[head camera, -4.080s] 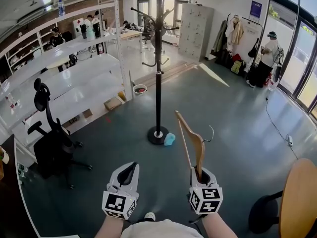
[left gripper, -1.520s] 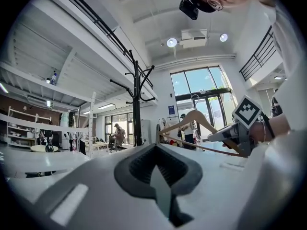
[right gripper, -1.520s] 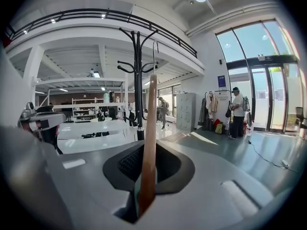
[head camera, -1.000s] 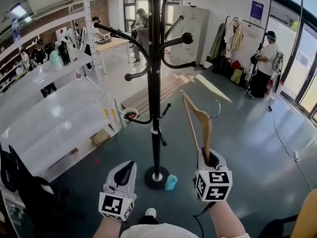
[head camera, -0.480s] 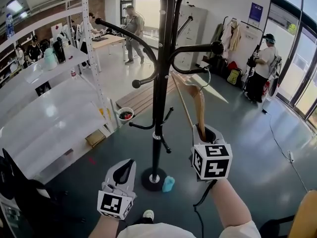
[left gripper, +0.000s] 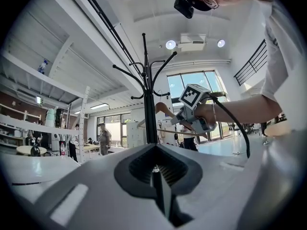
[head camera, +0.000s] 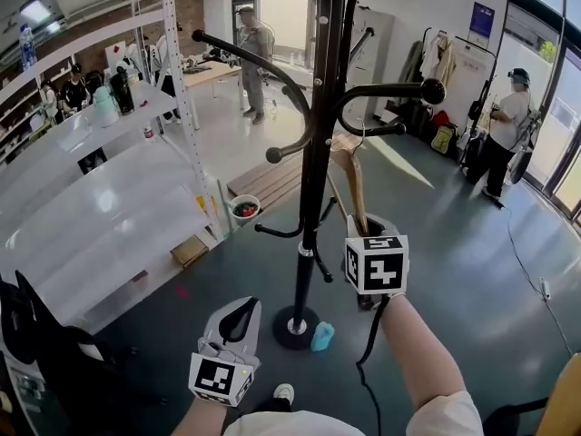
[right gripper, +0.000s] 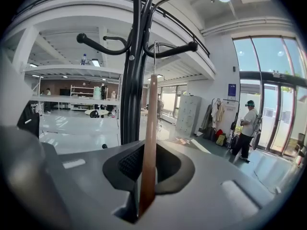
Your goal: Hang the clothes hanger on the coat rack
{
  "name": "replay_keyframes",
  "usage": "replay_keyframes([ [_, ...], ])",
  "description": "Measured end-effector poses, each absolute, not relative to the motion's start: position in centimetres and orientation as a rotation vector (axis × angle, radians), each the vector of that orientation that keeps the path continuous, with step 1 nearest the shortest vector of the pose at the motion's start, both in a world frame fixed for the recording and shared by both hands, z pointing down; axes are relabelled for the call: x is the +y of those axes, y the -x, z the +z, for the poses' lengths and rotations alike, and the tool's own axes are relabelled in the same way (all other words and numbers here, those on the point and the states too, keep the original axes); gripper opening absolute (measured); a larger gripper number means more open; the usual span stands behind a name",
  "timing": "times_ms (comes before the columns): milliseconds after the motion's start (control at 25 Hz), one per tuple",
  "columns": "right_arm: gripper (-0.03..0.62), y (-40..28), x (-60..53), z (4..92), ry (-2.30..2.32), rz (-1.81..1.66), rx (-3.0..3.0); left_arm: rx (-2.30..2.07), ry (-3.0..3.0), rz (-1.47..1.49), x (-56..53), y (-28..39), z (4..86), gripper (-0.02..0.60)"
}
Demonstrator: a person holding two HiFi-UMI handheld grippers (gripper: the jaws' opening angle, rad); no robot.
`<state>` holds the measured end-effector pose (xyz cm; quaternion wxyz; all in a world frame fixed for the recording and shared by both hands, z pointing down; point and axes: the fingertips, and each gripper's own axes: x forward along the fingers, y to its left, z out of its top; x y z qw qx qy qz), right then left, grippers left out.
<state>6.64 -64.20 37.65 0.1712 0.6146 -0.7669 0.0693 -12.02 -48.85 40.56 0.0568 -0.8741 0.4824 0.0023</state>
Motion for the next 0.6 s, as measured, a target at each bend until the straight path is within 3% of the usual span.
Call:
replay_keyframes([
  [520, 0.068, -5.2, -65.2, 39.1, -1.736, 0.236, -2.219, 1.508, 2.667, -0.019, -49.1, 12.9, 42.7, 0.0],
  [600, 0.115, -5.2, -64.9, 37.9, -1.761, 0.186, -2.258, 1.503, 2.669, -0.021, -49.1, 12.6, 42.7, 0.0],
])
